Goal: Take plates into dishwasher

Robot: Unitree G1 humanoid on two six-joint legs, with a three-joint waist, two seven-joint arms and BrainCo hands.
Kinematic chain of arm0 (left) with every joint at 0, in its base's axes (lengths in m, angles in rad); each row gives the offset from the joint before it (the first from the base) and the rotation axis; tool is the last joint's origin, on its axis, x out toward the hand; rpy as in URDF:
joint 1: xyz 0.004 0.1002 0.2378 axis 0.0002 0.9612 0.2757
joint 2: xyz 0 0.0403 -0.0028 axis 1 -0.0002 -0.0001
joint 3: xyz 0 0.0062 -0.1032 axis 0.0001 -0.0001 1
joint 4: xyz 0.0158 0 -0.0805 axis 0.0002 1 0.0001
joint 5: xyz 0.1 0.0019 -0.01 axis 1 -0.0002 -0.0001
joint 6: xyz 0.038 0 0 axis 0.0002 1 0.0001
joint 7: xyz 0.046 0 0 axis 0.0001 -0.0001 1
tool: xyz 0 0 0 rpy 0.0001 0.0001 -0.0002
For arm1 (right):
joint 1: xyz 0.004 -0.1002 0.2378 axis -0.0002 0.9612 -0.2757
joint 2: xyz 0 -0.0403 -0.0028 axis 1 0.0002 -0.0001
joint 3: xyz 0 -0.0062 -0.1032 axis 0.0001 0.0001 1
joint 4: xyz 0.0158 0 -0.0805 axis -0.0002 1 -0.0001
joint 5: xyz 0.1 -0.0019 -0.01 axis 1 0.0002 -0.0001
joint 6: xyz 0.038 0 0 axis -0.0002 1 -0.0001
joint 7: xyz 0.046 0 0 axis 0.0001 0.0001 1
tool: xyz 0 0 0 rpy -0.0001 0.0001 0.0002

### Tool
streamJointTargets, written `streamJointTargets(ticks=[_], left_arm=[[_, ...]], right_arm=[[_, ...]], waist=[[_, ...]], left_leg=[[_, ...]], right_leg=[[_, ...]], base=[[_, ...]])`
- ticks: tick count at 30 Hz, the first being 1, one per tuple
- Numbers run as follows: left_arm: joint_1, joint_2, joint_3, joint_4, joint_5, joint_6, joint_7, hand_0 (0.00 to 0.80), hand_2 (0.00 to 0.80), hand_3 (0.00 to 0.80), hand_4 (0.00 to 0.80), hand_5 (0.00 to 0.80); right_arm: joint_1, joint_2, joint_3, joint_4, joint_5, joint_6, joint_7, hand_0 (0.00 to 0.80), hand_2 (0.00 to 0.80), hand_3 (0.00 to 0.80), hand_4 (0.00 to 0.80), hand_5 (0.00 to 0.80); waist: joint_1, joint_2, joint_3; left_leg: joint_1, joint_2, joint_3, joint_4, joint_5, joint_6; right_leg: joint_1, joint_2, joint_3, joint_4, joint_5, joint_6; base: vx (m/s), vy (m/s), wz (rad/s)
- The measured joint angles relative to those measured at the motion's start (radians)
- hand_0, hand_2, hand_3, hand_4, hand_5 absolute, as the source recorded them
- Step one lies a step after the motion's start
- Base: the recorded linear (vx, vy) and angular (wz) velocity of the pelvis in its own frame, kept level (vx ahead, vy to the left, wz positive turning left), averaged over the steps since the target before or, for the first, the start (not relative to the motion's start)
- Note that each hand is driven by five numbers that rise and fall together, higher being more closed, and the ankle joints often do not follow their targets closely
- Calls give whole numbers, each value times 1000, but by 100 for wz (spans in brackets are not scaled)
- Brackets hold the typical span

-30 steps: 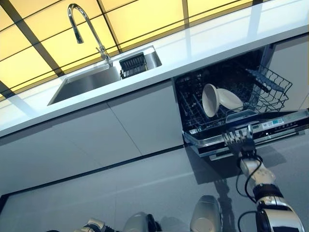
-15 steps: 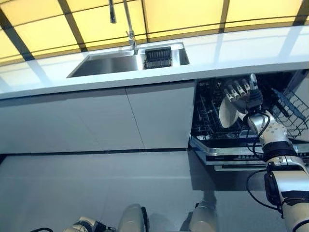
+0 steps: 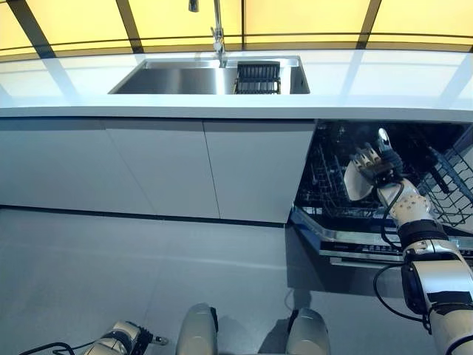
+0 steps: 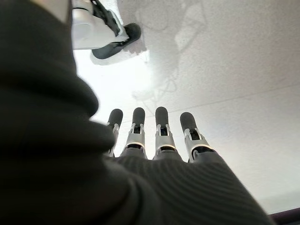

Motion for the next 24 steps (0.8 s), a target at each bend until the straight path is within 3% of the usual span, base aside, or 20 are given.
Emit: streamJointTargets(ticks=[9,12,18,24], left_arm=[[-36,39,2,-10,-2,-39,0,0,0,0,0,0],[-38,37,4,-13,-8,-58,0,0,0,0,0,0],[-33,30,24,-2,-21,-95,1,0,0,0,0,0],[-28,26,36,12,-22,-136,1,0,0,0,0,0]], right_arm=[[205,16,-62,8,-3,-62,15,0,0,0,0,0],[267,20,-93,7,10,-105,43,0,0,0,0,0],[361,32,-174,-7,47,-225,60,0,0,0,0,0],[420,27,-243,13,36,-257,-1,0,0,0,0,0]], waist=[[-74,-3,61],[-111,11,77],[-142,37,91],[-169,54,100]], left_leg=[[3,28,58,-13,-7,-3],[6,31,77,-18,-10,-2],[44,41,130,-57,-8,-1],[57,42,147,-70,-12,-8]], right_leg=[[-30,33,50,-45,31,9],[-40,36,65,-55,43,8],[-45,52,99,-88,58,10],[-53,53,110,-86,58,8]], base=[[-65,27,-19],[-40,105,-19],[7,79,-23],[38,25,-8]])
